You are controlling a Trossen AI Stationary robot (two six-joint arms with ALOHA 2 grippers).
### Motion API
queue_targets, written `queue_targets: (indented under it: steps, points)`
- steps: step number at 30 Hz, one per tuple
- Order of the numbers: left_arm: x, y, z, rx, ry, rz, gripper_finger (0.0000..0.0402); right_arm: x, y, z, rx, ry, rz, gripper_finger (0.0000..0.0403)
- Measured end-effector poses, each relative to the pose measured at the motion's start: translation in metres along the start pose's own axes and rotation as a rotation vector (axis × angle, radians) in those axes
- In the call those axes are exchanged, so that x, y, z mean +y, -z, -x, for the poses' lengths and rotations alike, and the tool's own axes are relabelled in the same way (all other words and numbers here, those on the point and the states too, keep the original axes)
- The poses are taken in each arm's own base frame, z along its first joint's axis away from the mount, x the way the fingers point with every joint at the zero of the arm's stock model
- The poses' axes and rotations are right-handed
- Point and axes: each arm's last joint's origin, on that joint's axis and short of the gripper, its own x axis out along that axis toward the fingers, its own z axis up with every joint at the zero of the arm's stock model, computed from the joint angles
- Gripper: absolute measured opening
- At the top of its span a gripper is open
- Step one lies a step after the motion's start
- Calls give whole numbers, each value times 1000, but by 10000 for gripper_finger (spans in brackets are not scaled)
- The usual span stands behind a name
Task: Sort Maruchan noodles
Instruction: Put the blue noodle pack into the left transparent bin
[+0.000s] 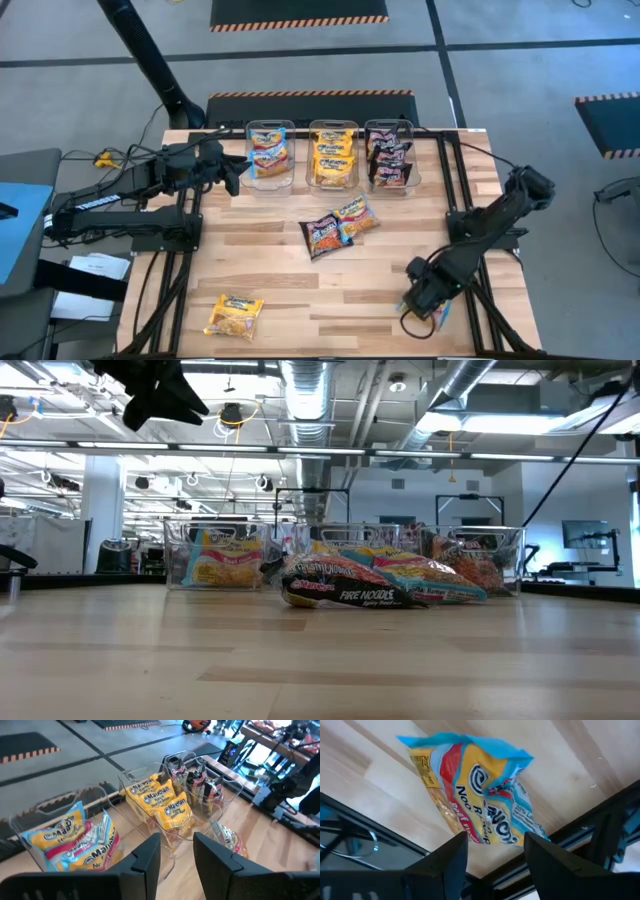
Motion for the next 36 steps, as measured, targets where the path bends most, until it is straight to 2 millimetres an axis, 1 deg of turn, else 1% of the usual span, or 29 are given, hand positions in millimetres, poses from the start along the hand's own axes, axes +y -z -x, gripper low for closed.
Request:
queue_targets:
  steps: [7,17,21,24,27,34,36]
  points:
    - [0,1,0,10,-5,47,105,17,-5,-25,20,27,77,219]
    - [1,2,0,16,-9,76,105,24,-13,-54,27,152,62,219]
    - [1,2,0,16,-9,76,105,27,-18,-67,47,202,61,209]
    - [1,2,0,16,-9,76,105,28,-24,-75,61,231,63,184]
    - [1,2,0,16,-9,76,105,28,-27,-78,66,239,74,143]
    - [1,2,0,23,-13,73,105,28,-31,-75,66,227,91,28]
    - [2,4,0,35,-19,72,105,28,-31,-71,53,198,115,10]
